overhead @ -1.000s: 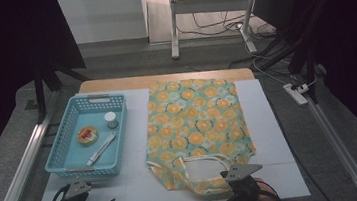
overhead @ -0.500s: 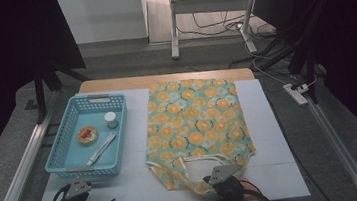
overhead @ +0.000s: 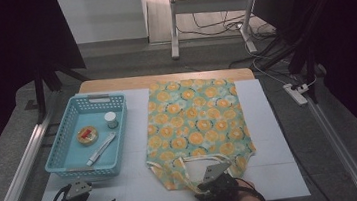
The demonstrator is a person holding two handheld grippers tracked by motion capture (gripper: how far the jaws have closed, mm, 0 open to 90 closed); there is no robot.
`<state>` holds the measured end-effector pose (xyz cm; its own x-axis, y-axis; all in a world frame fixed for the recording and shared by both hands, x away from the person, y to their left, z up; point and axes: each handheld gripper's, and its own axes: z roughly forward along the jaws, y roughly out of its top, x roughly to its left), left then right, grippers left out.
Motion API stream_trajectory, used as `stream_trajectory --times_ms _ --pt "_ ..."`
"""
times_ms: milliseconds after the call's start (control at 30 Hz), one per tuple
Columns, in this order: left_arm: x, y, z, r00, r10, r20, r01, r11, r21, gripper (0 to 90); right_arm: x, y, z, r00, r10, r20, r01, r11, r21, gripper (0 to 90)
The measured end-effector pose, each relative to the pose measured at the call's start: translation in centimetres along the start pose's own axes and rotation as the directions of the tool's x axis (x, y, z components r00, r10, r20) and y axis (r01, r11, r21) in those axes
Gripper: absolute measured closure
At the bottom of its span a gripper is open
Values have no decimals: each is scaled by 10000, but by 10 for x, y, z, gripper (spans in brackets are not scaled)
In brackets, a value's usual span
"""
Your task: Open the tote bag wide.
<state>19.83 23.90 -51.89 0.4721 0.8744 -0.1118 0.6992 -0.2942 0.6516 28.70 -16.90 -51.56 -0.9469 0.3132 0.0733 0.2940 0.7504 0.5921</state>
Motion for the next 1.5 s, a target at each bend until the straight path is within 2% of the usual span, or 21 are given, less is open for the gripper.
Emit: stream_trajectory --times_ms 33,67,100,300,400,500,533,567,600,733,833,867,1000,1100,1167,1267,1300,1333,1367,1467,1500 --pt "0 0 0 10000 13 -2 -13 10000 1 5 -1 0 -2 10000 -19 33 19 10000 -51 798" --pt "0 0 0 10000 19 -8 -19 10000 6 5 -1 0 -2 10000 -19 33 19 10000 -51 798" --pt "0 0 0 10000 26 -3 -26 10000 8 5 -3 -1 -6 10000 61 -38 -62 9997 -223 884" --pt "0 0 0 10000 9 -11 -9 10000 5 5 -7 4 -17 9980 472 -431 -496 9972 -563 900" --pt "0 0 0 10000 -6 5 6 10000 5 5 -11 10 -25 9979 542 -355 -571 9947 -855 900" --pt "0 0 0 10000 -8 7 8 10000 4 5 -15 15 -32 9991 401 -152 -414 9941 -999 900" --pt "0 0 0 10000 -17 17 17 10000 9 5 -22 21 -38 9996 277 93 -266 9941 -1050 900" --pt "0 0 0 10000 -27 20 27 10000 8 5 -22 21 -38 9996 277 93 -266 9941 -1050 900" --pt "0 0 0 10000 -44 24 44 10000 5 5 -29 27 -41 9992 168 367 -129 9945 -1038 900" --pt "0 0 0 10000 -58 19 58 10000 -2 5 -42 36 -43 9983 158 566 -100 9948 -1013 900" --pt "0 0 0 10000 -56 20 56 10000 3 5 -57 45 -43 9968 221 771 -142 9947 -1014 900" --pt "0 0 0 10000 -64 17 64 10000 -1 5 -68 50 -42 9955 332 887 -244 9948 -987 900" --pt "1 0 0 10000 -67 18 67 10000 2 5 -90 58 -40 9912 553 1205 -446 9950 -897 900" --pt "1 0 0 10000 -72 6 72 10000 9 5 -101 61 -39 9884 661 1367 -546 9948 -864 900" --pt "1 0 0 10000 -82 6 82 10000 20 5 -117 67 -38 9848 774 1555 -651 9944 -826 900" --pt "1 0 0 9999 -116 16 116 9999 13 5 -129 74 -38 9822 756 1717 -626 9949 -796 900" --pt "1 0 0 9999 -122 18 121 9999 12 5 -129 74 -38 9822 756 1717 -626 9949 -796 900" --pt "1 0 0 9999 -129 17 129 9999 10 5 -138 79 -38 9799 788 1834 -646 9946 -818 900" --pt "1 0 0 9999 -135 15 135 9999 9 5 -138 79 -38 9799 788 1834 -646 9946 -818 900" --pt "1 0 0 9999 -140 12 140 9999 -1 5 -155 87 -34 9774 906 1911 -748 9933 -886 900" --pt "1 0 0 9999 -144 15 144 9999 -5 5 -155 87 -34 9774 906 1911 -748 9933 -886 900"
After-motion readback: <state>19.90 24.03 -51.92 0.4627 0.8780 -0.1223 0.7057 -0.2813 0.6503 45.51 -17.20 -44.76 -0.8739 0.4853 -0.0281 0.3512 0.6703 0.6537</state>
